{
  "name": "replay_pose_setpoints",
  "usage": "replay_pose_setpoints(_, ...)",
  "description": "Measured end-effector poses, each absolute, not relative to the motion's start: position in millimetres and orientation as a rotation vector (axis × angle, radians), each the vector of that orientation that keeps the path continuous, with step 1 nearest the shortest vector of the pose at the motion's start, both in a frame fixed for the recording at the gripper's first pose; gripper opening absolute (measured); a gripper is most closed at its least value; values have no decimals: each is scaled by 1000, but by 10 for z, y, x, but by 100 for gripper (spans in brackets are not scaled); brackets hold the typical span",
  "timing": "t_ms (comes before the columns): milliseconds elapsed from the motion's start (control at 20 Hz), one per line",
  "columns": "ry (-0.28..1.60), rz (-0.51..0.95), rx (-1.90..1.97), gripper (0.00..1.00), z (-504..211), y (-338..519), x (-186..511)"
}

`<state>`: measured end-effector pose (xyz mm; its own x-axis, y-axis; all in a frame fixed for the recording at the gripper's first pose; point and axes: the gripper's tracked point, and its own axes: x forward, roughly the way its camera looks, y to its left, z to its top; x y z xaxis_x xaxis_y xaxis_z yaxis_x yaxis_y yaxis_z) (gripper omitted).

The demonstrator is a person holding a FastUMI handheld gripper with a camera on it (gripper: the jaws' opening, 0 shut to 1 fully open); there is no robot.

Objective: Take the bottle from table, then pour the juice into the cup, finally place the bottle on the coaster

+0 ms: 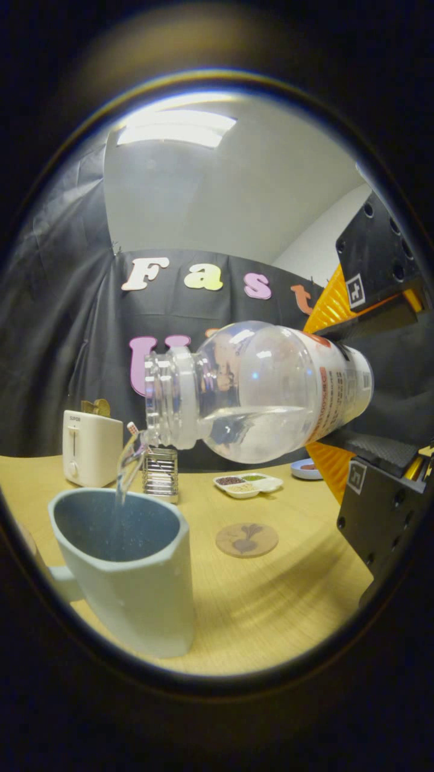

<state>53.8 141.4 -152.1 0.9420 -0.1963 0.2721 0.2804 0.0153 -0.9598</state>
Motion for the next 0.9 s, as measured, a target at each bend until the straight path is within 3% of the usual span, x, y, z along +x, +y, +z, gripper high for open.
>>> replay_pose_setpoints(900, -132, -406, -1585, 75, -1299, 1469, 550)
